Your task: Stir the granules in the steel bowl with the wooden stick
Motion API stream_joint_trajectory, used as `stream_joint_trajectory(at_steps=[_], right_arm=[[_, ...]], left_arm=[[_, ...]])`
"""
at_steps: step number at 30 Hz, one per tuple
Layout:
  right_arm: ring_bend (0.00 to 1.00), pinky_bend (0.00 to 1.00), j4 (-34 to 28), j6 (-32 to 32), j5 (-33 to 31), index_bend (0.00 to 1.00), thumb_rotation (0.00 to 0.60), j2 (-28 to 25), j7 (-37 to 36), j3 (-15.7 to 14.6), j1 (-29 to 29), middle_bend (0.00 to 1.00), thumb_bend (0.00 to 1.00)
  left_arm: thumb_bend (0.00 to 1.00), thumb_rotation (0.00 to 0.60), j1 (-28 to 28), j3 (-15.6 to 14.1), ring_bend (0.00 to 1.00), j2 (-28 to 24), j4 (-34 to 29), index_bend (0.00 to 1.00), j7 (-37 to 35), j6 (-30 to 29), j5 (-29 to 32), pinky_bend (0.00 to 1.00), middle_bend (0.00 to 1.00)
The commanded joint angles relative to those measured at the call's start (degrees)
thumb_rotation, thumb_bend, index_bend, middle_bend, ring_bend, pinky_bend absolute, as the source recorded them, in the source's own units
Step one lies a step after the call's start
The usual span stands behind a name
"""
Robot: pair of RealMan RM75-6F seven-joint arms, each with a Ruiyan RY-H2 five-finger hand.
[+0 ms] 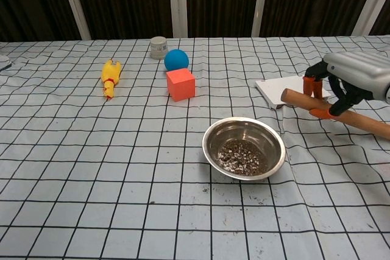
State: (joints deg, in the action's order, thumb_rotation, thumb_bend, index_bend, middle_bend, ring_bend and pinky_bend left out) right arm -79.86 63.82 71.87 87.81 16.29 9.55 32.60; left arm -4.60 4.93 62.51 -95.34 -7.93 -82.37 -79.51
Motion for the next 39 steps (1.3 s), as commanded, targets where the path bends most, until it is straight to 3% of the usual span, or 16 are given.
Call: stream_joint_trajectory(at_steps=[1,26,29,32,39], right_arm=[[0.71,0.72,-1.59,0.51,0.37,0.8,0.6,-1.11,-2.32,0.76,-0.39,0.66,0.84],[0.73,0.74,-14.75,6.06,-0.5,0.82,0.6,-7.14,-24.42,8.04,-4.51,0.68,0.84],[0.73,0.74,-15.86,7.08,0.48,0.82,0.6,-7.52,-26.95,8.44,-5.04,0.68,0.84],[0.73,0.74,-16.85,11.73,3.76,0.82,0.6,-5.94,-34.09,9.37,-6.55,0.68,0.84],[0.73,0.74,-13.91,16.67,10.45,0.82,0.6,-3.33,-43.39,7.86,-7.77,0.68,0.84]], left_arm=[[0.04,0.6,0.03,-0.01,0.0,0.05,0.01,0.0,-0.02,-0.07,-0.05,0.0,0.0],[0.04,0.6,0.24,-0.1,0.0,0.54,0.07,0.0,0.04,-1.03,-0.89,0.0,0.0],[0.04,0.6,0.32,-0.1,0.0,0.64,0.12,0.0,-0.04,-1.34,-1.12,0.0,0.0],[0.04,0.6,0.45,-0.09,0.0,0.83,0.07,0.0,-0.57,-1.74,-1.42,0.0,0.0],[0.04,0.6,0.61,-0.23,0.0,0.98,0.19,0.0,-1.35,-2.22,-2.1,0.0,0.0]])
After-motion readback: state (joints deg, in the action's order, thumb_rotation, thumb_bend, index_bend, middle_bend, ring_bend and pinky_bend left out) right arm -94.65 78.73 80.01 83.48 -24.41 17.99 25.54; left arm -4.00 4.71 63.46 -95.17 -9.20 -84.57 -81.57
